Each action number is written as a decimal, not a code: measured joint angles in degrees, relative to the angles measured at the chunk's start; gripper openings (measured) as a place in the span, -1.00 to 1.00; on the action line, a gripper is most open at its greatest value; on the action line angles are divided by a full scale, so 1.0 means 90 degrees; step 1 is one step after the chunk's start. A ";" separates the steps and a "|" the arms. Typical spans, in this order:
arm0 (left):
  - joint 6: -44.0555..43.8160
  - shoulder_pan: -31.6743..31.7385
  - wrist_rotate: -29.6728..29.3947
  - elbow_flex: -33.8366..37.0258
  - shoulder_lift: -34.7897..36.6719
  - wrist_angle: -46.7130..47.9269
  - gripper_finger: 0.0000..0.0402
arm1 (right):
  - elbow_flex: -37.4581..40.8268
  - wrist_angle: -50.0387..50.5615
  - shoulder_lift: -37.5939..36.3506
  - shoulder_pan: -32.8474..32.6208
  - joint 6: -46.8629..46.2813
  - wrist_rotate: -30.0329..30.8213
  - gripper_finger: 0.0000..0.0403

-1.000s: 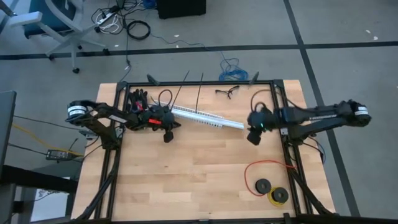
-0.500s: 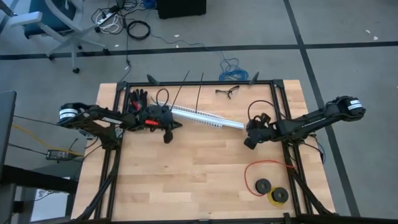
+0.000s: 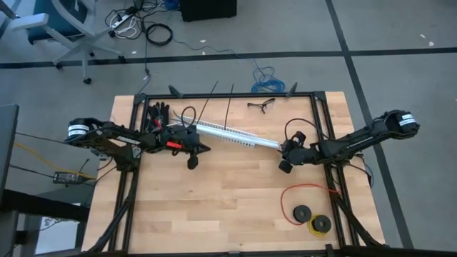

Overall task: Ziptie cables
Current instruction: Close the white cable duct

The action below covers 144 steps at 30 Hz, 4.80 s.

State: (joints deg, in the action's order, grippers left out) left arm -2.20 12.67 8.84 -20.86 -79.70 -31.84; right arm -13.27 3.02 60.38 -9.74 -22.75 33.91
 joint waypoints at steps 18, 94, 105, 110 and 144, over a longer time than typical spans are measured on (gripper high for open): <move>-0.0146 0.0000 -0.0044 -0.0002 0.0000 -0.0252 -0.96 | 0.0691 -0.3023 0.0578 0.1062 0.2102 -0.1170 -0.52; 0.0210 -0.0665 -0.2115 -0.0002 0.1870 0.2530 -0.96 | 0.0651 -0.0043 -0.0801 0.1443 -0.1798 -0.5957 -0.16; 0.0209 -0.0665 -0.2112 -0.0002 0.1870 0.2525 -0.96 | -0.0243 0.1398 -0.0792 0.1445 -0.1211 -0.5115 -0.22; 0.0192 -0.0665 -0.2110 -0.0002 0.1870 0.2526 -0.96 | -0.1171 0.2570 -0.0792 0.1445 -0.0730 -0.4208 -0.33; 0.0074 -0.0665 -0.2127 -0.0002 0.1863 0.2633 -0.96 | -0.2891 -0.3873 0.3384 0.0921 0.3027 -0.1404 -0.45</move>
State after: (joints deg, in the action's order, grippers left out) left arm -1.53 6.68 -10.31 -20.88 -62.94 -8.14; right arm -39.28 -31.84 90.84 -1.45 4.49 21.28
